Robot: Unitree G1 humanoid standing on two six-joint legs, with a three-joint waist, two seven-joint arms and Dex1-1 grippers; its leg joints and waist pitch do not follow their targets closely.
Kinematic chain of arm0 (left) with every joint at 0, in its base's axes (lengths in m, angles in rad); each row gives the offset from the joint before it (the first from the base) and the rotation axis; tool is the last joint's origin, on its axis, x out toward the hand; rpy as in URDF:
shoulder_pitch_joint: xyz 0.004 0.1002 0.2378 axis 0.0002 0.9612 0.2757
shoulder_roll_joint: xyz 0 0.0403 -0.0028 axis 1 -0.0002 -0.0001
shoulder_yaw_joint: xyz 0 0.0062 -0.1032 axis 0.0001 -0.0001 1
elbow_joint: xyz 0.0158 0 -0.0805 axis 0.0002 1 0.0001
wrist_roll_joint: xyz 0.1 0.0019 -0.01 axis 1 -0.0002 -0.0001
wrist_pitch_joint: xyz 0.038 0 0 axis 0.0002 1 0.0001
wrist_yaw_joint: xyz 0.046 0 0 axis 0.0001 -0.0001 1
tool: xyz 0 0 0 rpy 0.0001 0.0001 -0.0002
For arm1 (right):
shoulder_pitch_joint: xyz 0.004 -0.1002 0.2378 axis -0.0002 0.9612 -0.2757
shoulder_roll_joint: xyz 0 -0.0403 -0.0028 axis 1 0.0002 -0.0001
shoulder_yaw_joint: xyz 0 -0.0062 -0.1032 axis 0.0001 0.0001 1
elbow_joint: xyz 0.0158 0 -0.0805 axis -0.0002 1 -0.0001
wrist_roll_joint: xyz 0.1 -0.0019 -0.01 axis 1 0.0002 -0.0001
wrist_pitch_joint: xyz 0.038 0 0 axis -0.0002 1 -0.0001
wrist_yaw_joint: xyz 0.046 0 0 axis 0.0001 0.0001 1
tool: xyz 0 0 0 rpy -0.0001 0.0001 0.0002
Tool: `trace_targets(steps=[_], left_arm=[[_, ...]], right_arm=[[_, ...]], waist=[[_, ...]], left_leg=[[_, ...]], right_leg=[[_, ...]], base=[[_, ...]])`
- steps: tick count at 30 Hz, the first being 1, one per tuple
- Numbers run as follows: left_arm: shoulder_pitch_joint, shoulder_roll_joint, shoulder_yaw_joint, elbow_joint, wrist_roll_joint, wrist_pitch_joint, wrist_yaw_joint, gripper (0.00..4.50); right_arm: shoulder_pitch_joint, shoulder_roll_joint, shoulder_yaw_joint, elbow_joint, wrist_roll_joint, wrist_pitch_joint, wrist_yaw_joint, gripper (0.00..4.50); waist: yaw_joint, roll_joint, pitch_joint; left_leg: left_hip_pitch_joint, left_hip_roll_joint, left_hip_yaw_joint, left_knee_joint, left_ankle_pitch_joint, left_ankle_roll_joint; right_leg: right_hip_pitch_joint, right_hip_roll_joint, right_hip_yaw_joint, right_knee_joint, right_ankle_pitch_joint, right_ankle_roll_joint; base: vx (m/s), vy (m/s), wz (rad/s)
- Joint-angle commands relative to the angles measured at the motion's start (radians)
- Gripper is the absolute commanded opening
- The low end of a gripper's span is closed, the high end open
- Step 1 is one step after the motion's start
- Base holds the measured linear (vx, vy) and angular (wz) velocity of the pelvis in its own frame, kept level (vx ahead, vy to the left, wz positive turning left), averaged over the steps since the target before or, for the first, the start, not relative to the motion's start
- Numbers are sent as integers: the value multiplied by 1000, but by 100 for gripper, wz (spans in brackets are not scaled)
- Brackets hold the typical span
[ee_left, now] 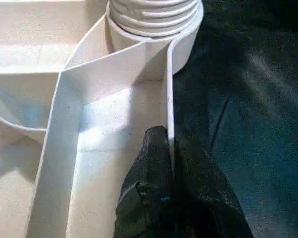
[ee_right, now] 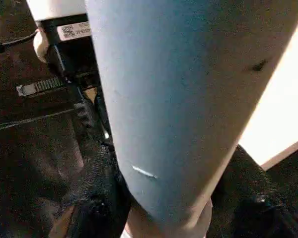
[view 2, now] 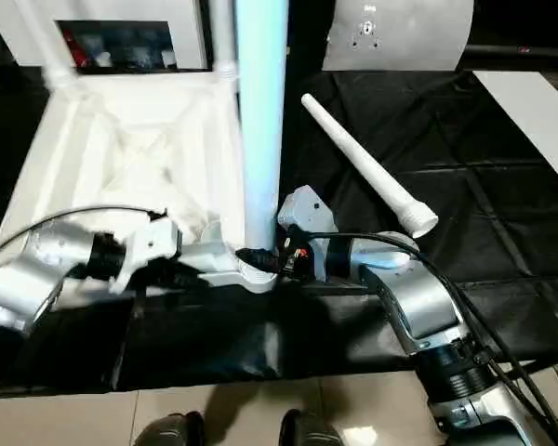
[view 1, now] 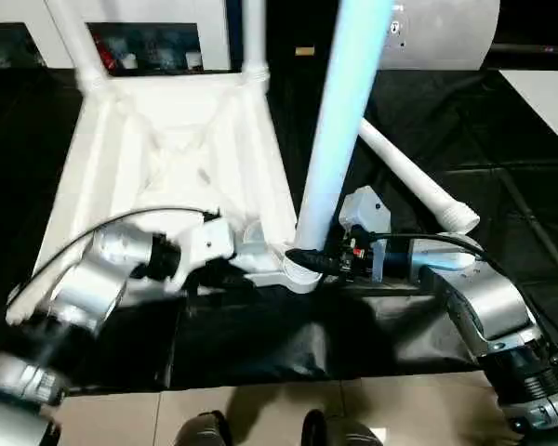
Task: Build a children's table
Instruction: Insert table leg to table base
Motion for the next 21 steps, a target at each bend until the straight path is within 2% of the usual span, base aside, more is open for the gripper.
trace_targets(steps=[1,3,4,5,7,8,11,12,13,14,15,16,17,19,20,21], left_arm=[[-39,6,8,-10,8,-24,17,0],[-36,17,15,-5,10,-25,21,0],[-27,32,25,-2,12,-23,29,0],[-24,38,29,0,13,-23,31,0],[-18,44,35,-1,13,-21,36,0],[-9,49,44,-5,13,-15,42,0],[43,67,86,-80,8,55,91,0],[92,74,122,-161,-4,130,135,0],[96,74,126,-169,-5,137,139,0],[139,73,155,-240,-17,200,172,0],[179,67,182,-309,-25,261,205,0],[203,63,198,-348,-29,296,225,0],[247,46,223,-417,-27,354,261,0],[346,-4,254,-573,-7,468,330,0],[392,-53,259,-662,8,541,381,0],[401,-80,256,-691,10,569,401,0]], right_arm=[[105,8,139,96,-60,84,23,191],[109,15,137,94,-63,83,14,191],[114,25,134,92,-65,82,0,191],[115,28,133,93,-68,78,-7,191],[113,35,129,98,-73,73,-21,191],[110,42,124,104,-76,71,-34,191],[105,77,94,125,-90,60,-108,191],[105,97,74,128,-93,57,-148,191],[105,99,72,128,-94,57,-151,191],[108,112,59,126,-94,57,-177,191],[110,123,48,122,-93,57,-198,191],[112,129,43,120,-91,56,-210,191],[115,142,34,116,-91,54,-231,191],[117,169,18,114,-92,50,-275,191],[114,189,8,122,-95,44,-302,191],[111,197,3,128,-96,42,-314,191]], waist=[[-3,11,-22],[-4,13,-20],[-6,12,-19],[-6,8,-14],[-7,7,-12],[-6,6,-4],[-11,3,2],[-14,4,5],[-16,3,3],[-28,4,10],[-31,4,15],[-39,5,16],[-42,6,19],[-54,6,16],[-63,4,18],[-65,2,19]], left_leg=[[14,76,-40,-85,-333,17],[16,79,-38,-88,-331,15],[12,79,-39,-90,-335,11],[12,78,-40,-92,-346,10],[14,76,-40,-91,-354,9],[18,74,-41,-93,-375,8],[11,73,-51,-98,-398,-5],[17,71,-52,-96,-419,-7],[15,74,-54,-96,-419,-13],[8,72,-60,-100,-441,-14],[8,71,-62,-100,-452,-14],[1,72,-68,-103,-462,-17],[2,71,-69,-105,-471,-13],[-8,80,-72,-110,-445,-18],[-13,83,-69,-113,-423,-12],[-8,82,-66,-111,-419,-7]], right_leg=[[24,-112,79,-94,-499,-132],[21,-111,81,-93,-465,-144],[24,-112,81,-90,-456,-150],[22,-113,81,-92,-478,-145],[22,-116,82,-96,-512,-137],[16,-118,82,-106,-587,-116],[18,-124,79,-112,-688,-84],[11,-122,77,-119,-734,-64],[13,-126,78,-112,-724,-71],[13,-123,73,-117,-763,-57],[9,-123,71,-119,-777,-55],[14,-123,69,-116,-773,-55],[11,-120,67,-120,-778,-52],[23,-123,69,-107,-685,-85],[24,-121,71,-104,-623,-107],[18,-119,74,-108,-612,-111]], base=[[0,0,0],[0,0,0],[0,0,0],[0,0,0],[0,0,0],[0,0,0],[0,0,0],[0,0,0],[0,0,0],[0,0,0],[0,0,0],[0,0,0],[0,0,0],[-2,46,-20],[7,50,-21],[0,0,0]])
